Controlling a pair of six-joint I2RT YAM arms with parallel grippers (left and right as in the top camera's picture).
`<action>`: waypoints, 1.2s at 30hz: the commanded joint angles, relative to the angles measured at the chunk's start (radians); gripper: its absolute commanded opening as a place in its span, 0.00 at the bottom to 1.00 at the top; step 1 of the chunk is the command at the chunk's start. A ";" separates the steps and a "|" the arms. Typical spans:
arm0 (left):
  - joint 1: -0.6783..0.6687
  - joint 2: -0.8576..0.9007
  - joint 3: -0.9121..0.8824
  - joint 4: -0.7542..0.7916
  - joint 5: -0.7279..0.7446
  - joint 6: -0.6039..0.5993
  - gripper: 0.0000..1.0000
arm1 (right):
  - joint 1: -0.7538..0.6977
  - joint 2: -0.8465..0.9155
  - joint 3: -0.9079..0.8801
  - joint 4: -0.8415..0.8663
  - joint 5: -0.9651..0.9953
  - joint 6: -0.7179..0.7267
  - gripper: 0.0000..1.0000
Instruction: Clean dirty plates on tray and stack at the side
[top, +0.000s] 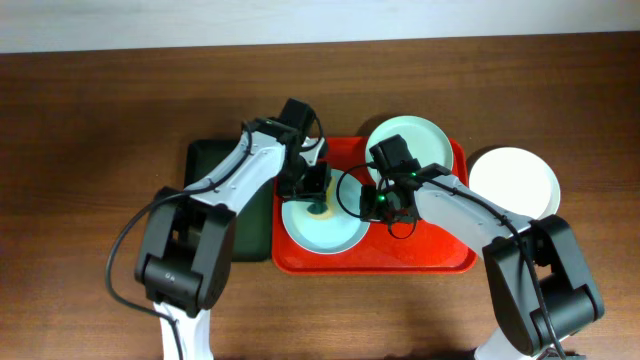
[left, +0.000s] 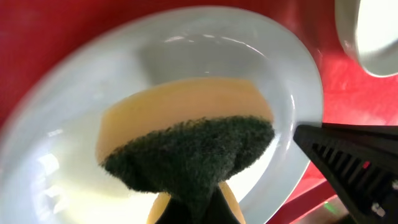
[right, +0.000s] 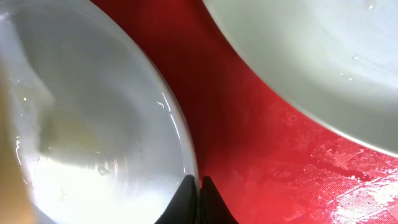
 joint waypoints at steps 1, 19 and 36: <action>-0.019 -0.046 0.014 -0.021 -0.179 -0.002 0.00 | 0.003 0.008 -0.012 0.000 0.000 0.005 0.04; -0.109 0.105 -0.085 0.098 -0.011 0.021 0.00 | 0.003 0.008 -0.012 -0.001 0.000 0.005 0.04; -0.029 -0.039 -0.023 0.012 -0.291 0.035 0.00 | 0.003 0.008 -0.012 -0.001 0.000 0.005 0.04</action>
